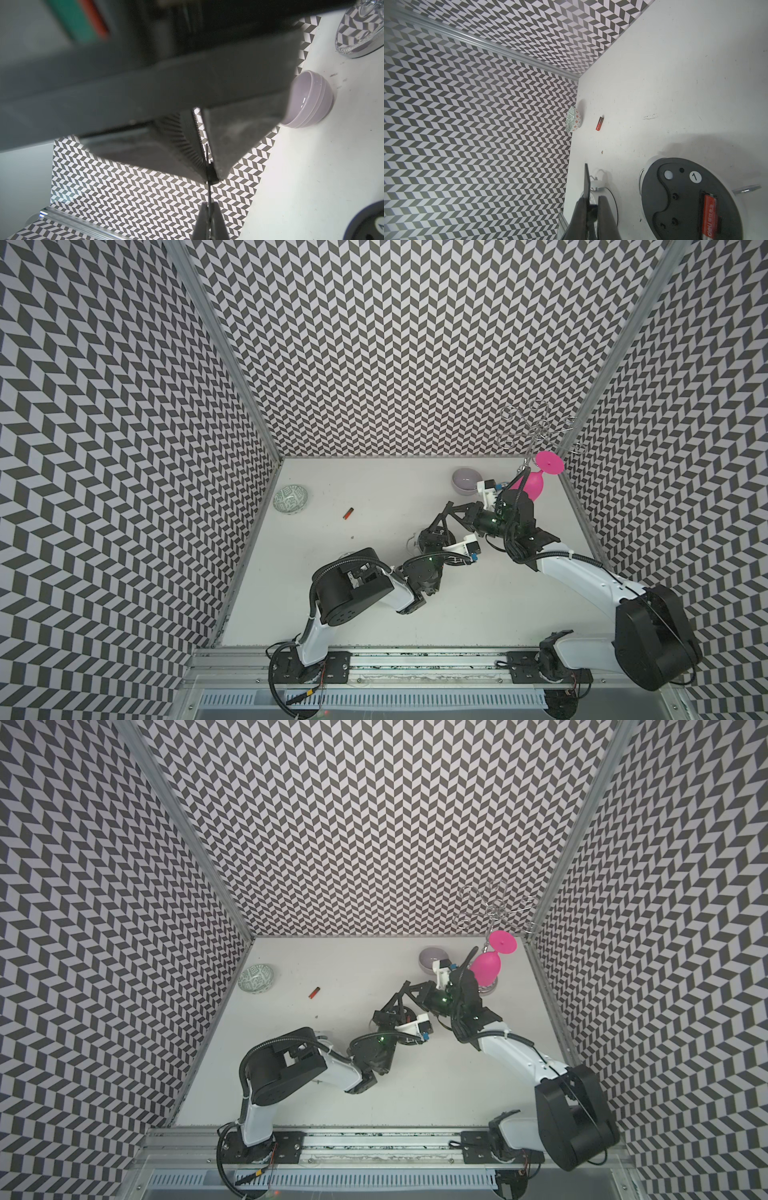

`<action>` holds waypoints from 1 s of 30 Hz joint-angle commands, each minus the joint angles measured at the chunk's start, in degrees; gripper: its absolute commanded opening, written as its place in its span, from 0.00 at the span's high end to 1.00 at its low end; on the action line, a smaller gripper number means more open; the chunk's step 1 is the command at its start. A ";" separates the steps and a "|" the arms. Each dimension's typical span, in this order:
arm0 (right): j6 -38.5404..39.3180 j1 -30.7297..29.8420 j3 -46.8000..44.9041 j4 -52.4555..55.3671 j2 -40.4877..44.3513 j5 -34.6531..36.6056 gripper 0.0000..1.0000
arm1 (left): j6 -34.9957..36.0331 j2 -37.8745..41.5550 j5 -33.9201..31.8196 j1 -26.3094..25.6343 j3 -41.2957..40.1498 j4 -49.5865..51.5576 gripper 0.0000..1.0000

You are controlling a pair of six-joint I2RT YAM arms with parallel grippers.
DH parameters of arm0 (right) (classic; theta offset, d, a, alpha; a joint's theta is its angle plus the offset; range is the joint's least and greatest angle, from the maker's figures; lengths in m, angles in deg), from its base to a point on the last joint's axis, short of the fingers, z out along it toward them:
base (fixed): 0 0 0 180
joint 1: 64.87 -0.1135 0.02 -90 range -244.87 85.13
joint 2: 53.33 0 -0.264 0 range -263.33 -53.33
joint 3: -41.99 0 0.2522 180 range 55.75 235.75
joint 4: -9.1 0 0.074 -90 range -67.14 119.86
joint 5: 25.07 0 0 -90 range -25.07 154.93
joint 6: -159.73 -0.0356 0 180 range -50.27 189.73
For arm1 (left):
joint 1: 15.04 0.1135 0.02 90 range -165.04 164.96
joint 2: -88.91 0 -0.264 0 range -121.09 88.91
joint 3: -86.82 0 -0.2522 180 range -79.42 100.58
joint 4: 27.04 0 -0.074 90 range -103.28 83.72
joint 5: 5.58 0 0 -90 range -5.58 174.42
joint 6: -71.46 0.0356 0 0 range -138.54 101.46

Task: Insert the battery into the alarm
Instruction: Pick up the cover from the center of the board.

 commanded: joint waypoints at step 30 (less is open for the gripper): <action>12.19 6.31 2.98 6.49 1.22 2.61 0.94 | -18.00 3.42 -7.62 -2.29 -9.12 -9.47 0.24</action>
